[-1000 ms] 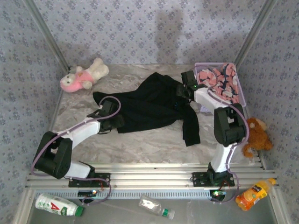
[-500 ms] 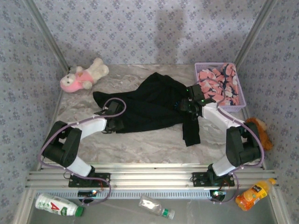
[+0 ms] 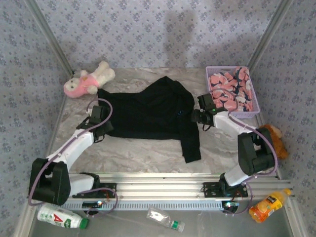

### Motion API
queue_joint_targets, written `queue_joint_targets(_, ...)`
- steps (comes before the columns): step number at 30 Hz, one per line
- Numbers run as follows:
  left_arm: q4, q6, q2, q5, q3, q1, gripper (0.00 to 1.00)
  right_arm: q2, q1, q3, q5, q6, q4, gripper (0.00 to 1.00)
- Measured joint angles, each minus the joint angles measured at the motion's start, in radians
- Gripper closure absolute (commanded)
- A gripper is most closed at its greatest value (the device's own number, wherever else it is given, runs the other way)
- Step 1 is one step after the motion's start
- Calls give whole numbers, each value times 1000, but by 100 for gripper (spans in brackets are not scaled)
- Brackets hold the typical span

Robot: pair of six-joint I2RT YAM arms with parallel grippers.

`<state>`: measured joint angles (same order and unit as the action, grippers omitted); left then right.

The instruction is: Fold and stack the mixed laundry pile

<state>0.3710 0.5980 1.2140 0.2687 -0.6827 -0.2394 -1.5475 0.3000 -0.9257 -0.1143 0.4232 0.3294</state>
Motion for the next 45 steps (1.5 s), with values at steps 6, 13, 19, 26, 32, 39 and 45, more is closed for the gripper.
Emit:
queue_joint_targets(6, -2, -2, 72, -19, 32, 2, 100, -42, 51, 1, 36, 6, -19, 41)
queue_joint_targets(13, -32, 5, 105, -37, 50, 2, 100, -159, 262, -87, 11, 30, -24, 43)
queue_joint_targets(19, -45, 5, 109, -36, 50, 2, 100, -263, 278, -145, -51, 78, -1, 75)
queue_joint_targets(26, -90, 5, 142, -3, 48, 7, 100, -234, 264, -172, -99, 77, 70, 92)
queue_joint_targets(32, -111, 4, 217, 17, -18, 38, 100, -92, 114, -133, -57, 59, 82, 95)
queue_joint_targets(39, -140, -6, 248, 30, -82, 51, 100, -47, -80, -58, -42, 51, 79, 92)
queue_joint_targets(45, -138, -15, 249, 34, -84, 51, 100, -47, -156, -49, -67, 39, 84, 57)
